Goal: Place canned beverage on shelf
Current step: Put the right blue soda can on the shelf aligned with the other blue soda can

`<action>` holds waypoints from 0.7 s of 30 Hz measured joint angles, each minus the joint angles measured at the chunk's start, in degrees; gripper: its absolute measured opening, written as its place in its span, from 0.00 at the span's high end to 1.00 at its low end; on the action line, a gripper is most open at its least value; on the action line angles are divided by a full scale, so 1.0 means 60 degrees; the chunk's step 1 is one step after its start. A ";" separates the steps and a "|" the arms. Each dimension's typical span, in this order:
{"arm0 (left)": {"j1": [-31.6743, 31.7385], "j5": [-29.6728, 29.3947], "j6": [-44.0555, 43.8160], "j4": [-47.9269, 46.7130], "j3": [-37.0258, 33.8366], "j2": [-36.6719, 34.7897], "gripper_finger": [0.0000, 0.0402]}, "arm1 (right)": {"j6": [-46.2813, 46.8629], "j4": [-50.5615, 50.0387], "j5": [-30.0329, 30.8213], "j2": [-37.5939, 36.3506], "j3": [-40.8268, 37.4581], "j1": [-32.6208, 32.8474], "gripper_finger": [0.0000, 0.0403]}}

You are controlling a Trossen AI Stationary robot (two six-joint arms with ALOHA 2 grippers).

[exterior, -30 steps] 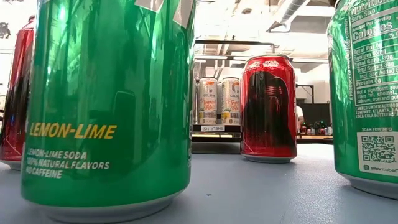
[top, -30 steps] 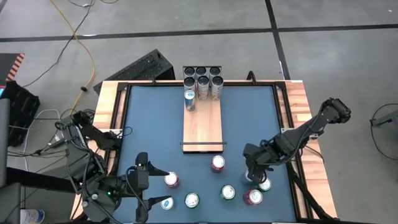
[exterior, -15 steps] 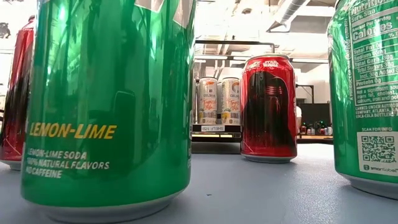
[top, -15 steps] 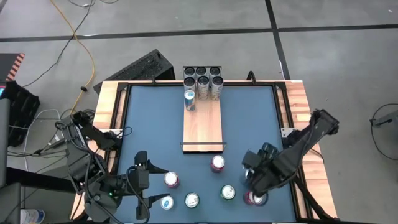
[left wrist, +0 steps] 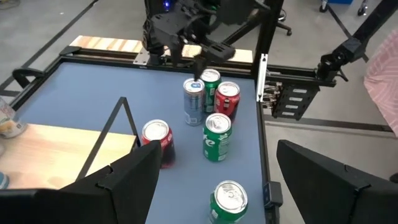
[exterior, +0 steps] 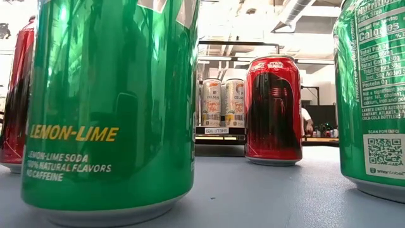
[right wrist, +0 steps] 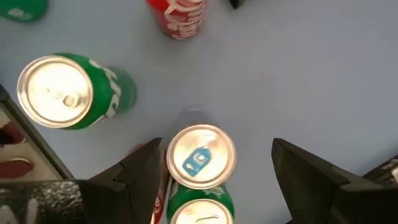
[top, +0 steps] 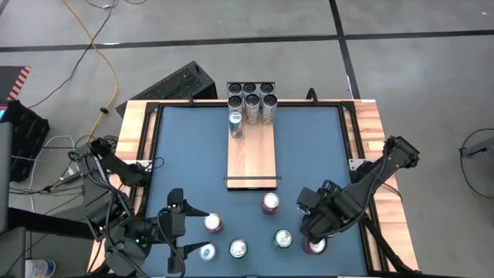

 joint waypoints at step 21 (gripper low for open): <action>-0.0002 0.0462 -0.0245 0.0092 0.0000 0.0000 0.24 | -0.1071 -0.0171 -0.1300 -0.0072 -0.0145 -0.0438 0.16</action>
